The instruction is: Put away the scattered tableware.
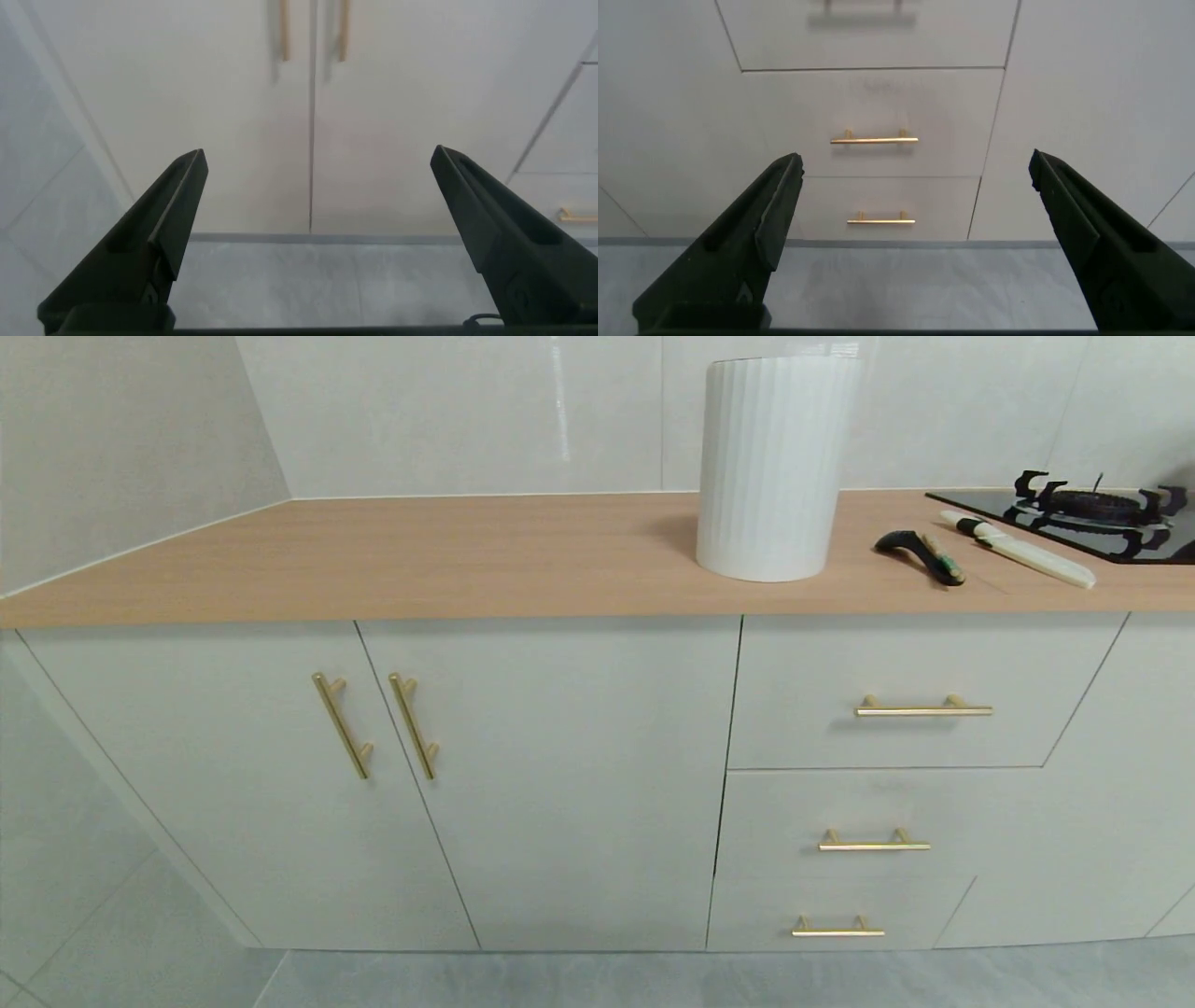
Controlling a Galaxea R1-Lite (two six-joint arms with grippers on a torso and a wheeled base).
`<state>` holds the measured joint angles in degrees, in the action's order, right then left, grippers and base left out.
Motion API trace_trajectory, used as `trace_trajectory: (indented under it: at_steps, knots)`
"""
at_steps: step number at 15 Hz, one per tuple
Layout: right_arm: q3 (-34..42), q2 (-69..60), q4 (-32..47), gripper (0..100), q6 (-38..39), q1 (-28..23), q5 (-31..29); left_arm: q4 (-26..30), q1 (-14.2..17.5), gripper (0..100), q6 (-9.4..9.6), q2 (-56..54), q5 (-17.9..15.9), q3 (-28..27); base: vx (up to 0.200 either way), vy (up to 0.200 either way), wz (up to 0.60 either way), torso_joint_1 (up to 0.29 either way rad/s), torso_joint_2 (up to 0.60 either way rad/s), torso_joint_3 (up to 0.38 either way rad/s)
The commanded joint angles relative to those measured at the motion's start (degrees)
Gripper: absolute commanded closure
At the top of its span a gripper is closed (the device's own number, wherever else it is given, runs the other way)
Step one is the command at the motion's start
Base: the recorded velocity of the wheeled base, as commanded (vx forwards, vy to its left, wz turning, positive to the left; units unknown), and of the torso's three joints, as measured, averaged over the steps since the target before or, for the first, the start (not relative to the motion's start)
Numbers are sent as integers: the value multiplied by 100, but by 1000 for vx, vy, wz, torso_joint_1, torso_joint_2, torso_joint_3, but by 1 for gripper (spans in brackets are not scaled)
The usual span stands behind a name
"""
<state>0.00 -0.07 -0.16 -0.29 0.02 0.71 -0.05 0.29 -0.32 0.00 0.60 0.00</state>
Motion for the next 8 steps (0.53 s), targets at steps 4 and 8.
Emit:
trace_trajectory:
  at_steps: [4,8]
  knots:
    - [0,7,-2,0,-15,6,8,-4,6,0,-3,0,2,0,0,0,0,0,0,0]
    - [-738,368,-2,0,-59,33,342,-4,6,0,-3,0,2,0,0,0,0,0,0,0]
